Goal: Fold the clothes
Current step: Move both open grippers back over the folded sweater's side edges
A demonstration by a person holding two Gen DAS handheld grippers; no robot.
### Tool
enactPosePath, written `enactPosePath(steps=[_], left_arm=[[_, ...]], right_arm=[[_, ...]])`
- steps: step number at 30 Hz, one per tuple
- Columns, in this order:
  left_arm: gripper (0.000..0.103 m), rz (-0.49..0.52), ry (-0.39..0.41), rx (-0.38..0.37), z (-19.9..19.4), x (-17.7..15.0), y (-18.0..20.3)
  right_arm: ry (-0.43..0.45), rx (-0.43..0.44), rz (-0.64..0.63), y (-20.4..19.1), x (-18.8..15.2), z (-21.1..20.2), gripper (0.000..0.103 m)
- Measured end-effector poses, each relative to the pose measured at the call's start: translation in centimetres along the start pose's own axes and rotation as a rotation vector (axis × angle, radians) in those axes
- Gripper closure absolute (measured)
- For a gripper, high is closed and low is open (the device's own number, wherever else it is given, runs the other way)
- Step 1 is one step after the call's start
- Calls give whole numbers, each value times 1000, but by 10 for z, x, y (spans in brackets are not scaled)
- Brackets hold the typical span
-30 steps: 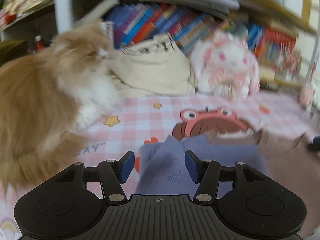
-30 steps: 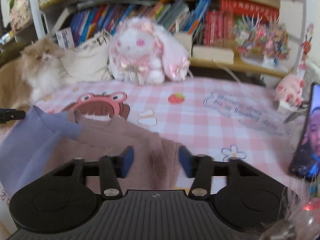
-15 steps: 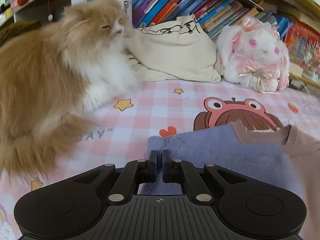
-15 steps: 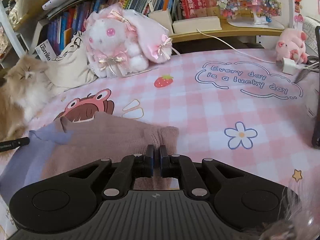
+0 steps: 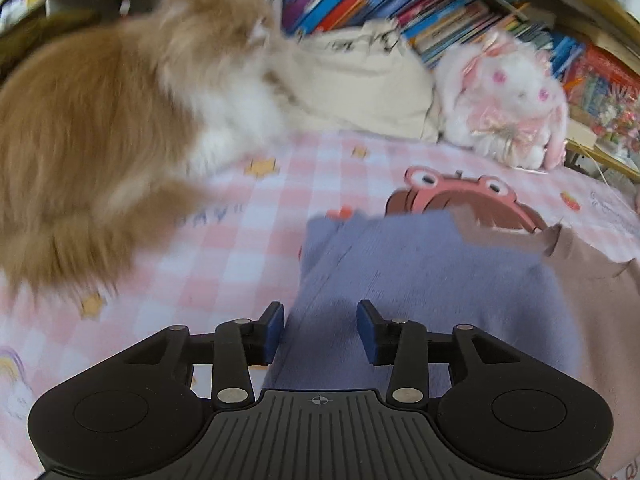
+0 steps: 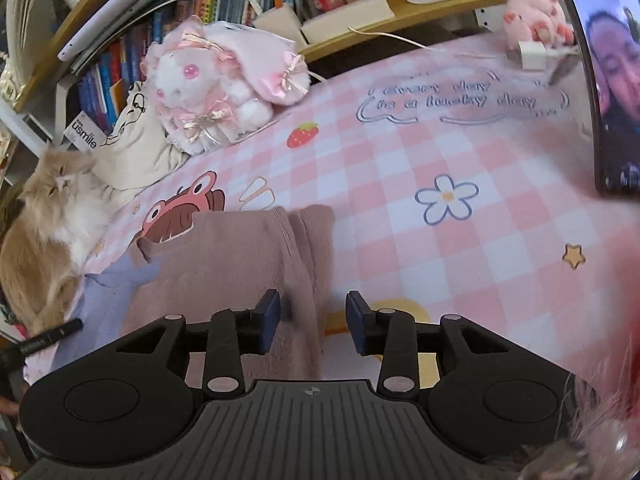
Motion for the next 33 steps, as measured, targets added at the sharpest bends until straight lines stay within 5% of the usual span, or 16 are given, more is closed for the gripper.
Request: enactPosePath(steps=[5,16,22,24,27,33], left_arm=[[68,-144,-30,-78,4,-1,-15],[70,-103,-81,-89,-20,-14,-30],[66,-82,-23,-46,-29,-12,-25],[48,-61,40,-49,-46,-14,-23],[34,-36,117,-65,-71,-18,-22],[25,-24,119,-90,-98,-31,-23]], right_arm=[[-1,17,21,-7,-6,5,80],[26,40,75,-21,-41,-18,83],[48,-97,14,-38,-41,-30,63],[77,-133,-22,-47,-43,-40,53],[113,-193,-79,-65,-50,-56,41],[142,-260,-201,-111,-77,-76,27]])
Point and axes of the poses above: each gripper's, at about its wrist camera, not at the fingertips, and z roughly the way its jaws point, y to its right, x to its top, the point moved 2 cm from there along z, roughly the way its jaws point, and after that the axes turned 15 degrees about -z, right-handed, at the moved point
